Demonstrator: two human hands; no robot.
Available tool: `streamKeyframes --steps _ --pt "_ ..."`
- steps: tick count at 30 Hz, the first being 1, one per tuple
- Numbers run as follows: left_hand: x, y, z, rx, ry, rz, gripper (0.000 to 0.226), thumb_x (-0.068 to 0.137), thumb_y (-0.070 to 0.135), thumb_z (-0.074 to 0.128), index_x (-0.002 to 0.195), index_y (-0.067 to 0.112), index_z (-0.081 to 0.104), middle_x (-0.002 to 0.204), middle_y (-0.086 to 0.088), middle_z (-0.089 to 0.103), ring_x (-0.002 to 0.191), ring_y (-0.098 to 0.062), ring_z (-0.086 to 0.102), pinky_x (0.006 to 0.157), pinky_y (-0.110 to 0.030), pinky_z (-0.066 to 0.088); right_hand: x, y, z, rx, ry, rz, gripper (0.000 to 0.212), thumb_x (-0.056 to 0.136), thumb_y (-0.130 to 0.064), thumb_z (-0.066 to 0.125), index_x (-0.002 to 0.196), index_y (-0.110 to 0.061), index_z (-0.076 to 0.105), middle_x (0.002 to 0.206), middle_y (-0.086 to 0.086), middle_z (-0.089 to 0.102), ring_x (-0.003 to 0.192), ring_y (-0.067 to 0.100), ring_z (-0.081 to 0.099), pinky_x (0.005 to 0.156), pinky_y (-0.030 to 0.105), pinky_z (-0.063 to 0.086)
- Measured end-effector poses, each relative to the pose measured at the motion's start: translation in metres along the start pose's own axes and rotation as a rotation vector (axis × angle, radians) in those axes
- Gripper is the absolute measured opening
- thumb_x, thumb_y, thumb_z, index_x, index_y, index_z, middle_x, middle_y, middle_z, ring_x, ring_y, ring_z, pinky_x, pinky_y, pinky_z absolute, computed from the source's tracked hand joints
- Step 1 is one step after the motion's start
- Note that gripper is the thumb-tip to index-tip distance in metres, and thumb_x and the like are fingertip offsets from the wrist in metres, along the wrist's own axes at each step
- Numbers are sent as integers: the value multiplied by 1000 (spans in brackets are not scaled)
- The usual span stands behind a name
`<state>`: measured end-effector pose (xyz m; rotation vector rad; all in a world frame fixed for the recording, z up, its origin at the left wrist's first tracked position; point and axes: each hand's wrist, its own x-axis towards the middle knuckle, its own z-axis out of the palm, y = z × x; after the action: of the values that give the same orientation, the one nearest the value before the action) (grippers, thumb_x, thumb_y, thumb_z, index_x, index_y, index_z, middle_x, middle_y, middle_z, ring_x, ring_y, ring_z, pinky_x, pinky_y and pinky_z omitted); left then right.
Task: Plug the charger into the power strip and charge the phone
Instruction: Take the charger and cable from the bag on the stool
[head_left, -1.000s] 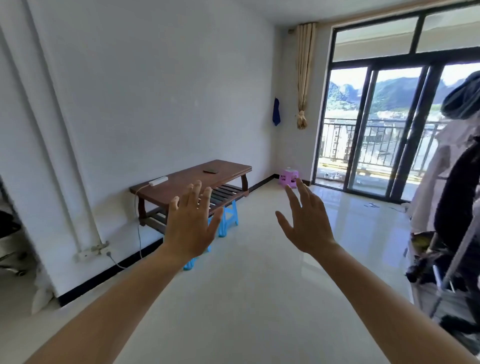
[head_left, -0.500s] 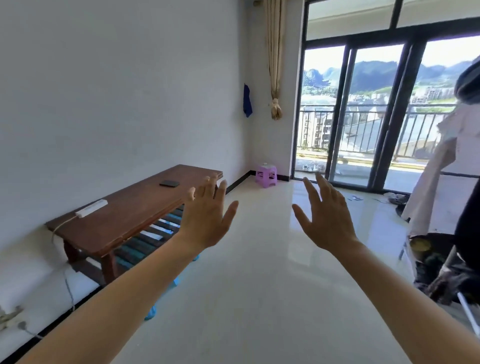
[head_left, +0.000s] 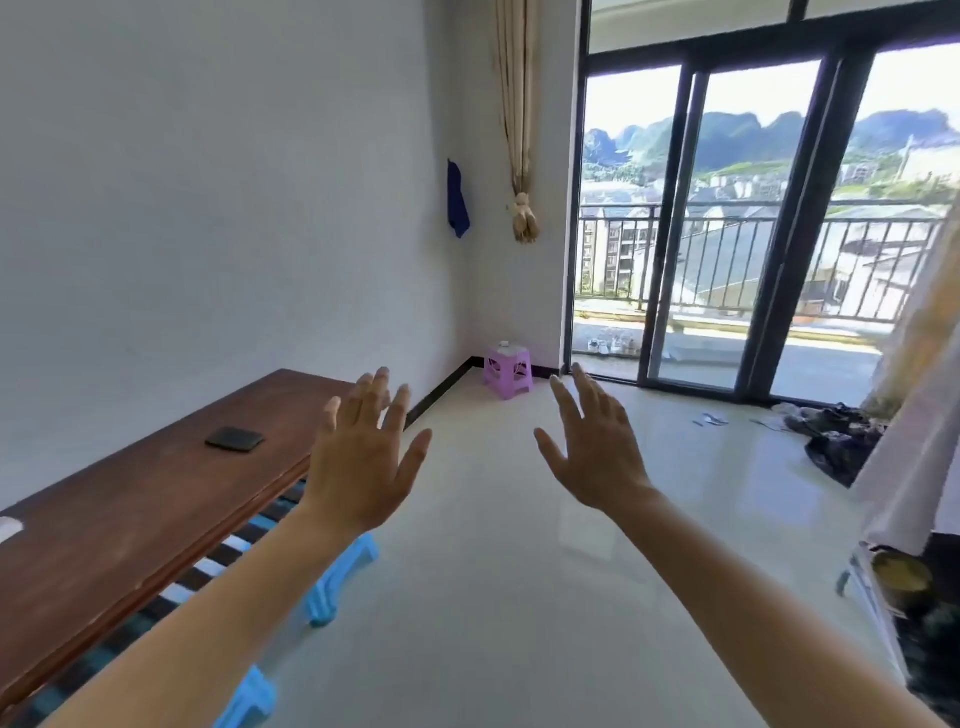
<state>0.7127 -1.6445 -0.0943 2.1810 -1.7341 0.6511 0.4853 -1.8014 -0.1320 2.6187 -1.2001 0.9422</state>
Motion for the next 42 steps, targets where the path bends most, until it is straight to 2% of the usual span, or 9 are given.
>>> streamKeyframes --steps 8,13,17,20,23,28,34,42 --pt "204 -73 158 -18 -17 -39 72 96 52 20 147 7 42 159 -22 32 147 -37 29 112 -58 29 209 64 181 -44 -90 -105 70 100 -48 48 157 -11 28 166 21 19 151 36 23 123 49 23" --pt "371 -96 235 -15 -10 11 66 99 50 24 147 9 43 158 -20 34 146 -35 32 112 -56 29 344 133 233 -74 -59 -101 69 97 -44 56 153 -9 35 163 23 26 147 39 32 120 50 29" --pt "489 -90 320 -37 6 69 66 100 51 24 148 10 42 160 -20 31 147 -36 29 113 -60 26 424 215 283 -107 6 -38 71 95 -43 59 153 -8 36 162 25 28 146 40 34 117 52 31" --pt "568 -76 394 -66 17 98 64 99 51 24 148 13 40 161 -22 26 147 -39 25 112 -64 22 476 284 340 -126 28 25 72 97 -48 52 156 -11 30 165 24 20 150 41 23 121 55 23" --pt "645 -64 471 -62 -50 85 65 99 52 25 151 14 36 163 -22 21 149 -39 22 113 -65 19 531 349 406 -118 -9 105 73 99 -54 42 158 -15 23 168 21 10 154 38 10 124 55 13" --pt "778 -66 563 -6 -183 54 72 97 55 15 155 16 28 166 -19 13 151 -35 15 115 -62 16 654 432 488 -100 -108 148 76 99 -58 37 159 -14 21 169 20 3 155 39 4 124 55 10" --pt "910 -103 640 -42 -152 25 69 98 54 20 151 12 38 161 -22 26 147 -38 26 113 -63 21 817 478 585 -33 -156 114 75 101 -54 41 160 -17 15 169 17 0 156 35 -1 125 50 5" --pt "1069 -179 822 -87 -236 -79 78 95 63 4 156 18 22 166 -17 9 152 -33 9 118 -59 14 986 533 777 -44 -319 46 75 101 -52 46 160 -18 16 169 17 3 156 34 2 126 49 5"
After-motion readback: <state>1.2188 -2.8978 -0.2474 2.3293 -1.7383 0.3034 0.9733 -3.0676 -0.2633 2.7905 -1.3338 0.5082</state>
